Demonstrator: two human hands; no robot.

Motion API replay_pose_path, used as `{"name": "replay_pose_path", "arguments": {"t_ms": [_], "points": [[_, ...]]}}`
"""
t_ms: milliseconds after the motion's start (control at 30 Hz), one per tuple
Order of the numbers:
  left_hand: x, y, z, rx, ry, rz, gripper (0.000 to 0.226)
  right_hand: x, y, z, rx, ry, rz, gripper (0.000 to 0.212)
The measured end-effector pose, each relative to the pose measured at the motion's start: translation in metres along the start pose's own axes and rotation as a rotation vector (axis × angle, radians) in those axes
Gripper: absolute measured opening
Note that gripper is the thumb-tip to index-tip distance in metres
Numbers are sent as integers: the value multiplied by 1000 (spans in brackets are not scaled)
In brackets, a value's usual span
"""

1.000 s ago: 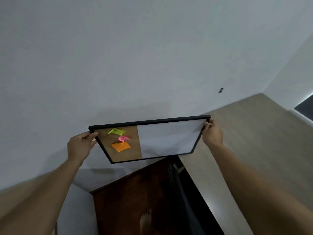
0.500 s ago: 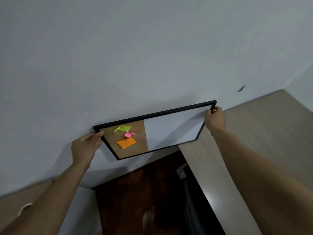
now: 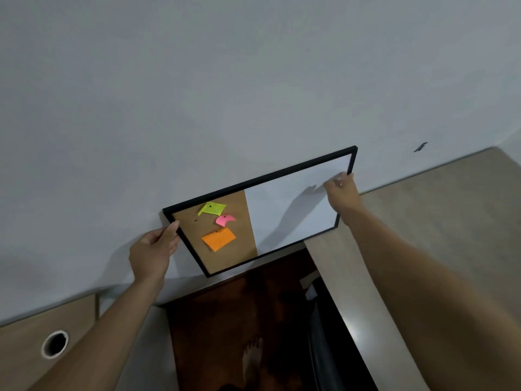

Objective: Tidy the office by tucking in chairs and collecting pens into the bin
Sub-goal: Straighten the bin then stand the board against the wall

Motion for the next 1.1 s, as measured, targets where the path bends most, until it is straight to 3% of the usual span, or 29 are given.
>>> {"name": "replay_pose_path", "arguments": {"t_ms": [33,167,467,800,1100], "points": [[1,-2,1,1,0,-2,43,6,-7,-2,5,8,-7,69],[9,-10,9,10,-32,-29,43,30,-30,6,59,4,-55,84],[86,-29,22,83,110,-197,39,66,-54,32,75,30,-136,76],[167,-48,22,166,197,-293,18,60,-56,66,159,116,-168,88],[221,-57,28,145,116,-384,25,28,-14,69,160,207,-74,84]]}}
Point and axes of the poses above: each hand's wrist, its own y-axis towards the middle knuckle, its own x-axis out of the palm, z = x × y, the point moved 10 cm from there along y, towards the middle knuckle, and after that the axes turned 2 degrees about y, right-handed, at the moved point
